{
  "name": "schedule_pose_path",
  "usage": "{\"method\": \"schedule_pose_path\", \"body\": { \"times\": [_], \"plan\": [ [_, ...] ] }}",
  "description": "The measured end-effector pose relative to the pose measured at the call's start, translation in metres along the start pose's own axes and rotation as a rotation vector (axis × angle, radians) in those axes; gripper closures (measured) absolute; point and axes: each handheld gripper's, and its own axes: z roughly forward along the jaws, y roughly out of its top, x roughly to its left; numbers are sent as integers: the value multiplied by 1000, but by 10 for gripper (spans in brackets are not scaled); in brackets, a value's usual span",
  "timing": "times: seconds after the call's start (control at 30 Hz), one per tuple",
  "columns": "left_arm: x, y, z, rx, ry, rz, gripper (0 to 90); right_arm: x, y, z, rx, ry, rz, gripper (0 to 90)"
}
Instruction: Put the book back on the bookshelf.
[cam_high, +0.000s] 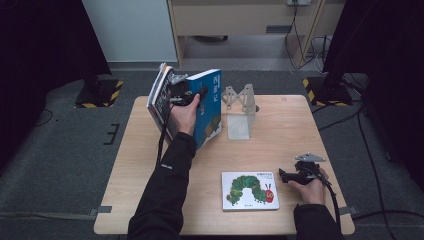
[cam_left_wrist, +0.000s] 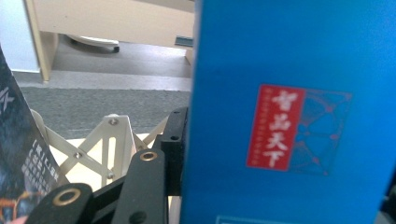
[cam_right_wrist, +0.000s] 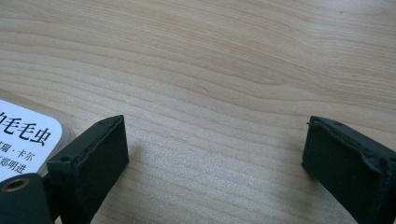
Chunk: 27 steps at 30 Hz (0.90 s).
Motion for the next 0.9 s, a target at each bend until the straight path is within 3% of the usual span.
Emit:
{"method": "schedule_pose_path", "body": {
  "times": [0.27,0.43,0.57,0.7,0.9],
  "plan": [
    [3,2,22,-19,49,13,596,0,0,0,2,4,3,67],
    [0,3,30,-46,58,17,595,0,0,0,2,4,3,67],
    [1,0,37,-47,65,-24,595,1,0,-1,7,2,6,67],
    [-3,-6,41,-29,72,6,595,1,0,0,5,1,7,67],
    [-7,-11,40,-46,66,32,593,1,0,0,6,2,6,67]
  ]
}}
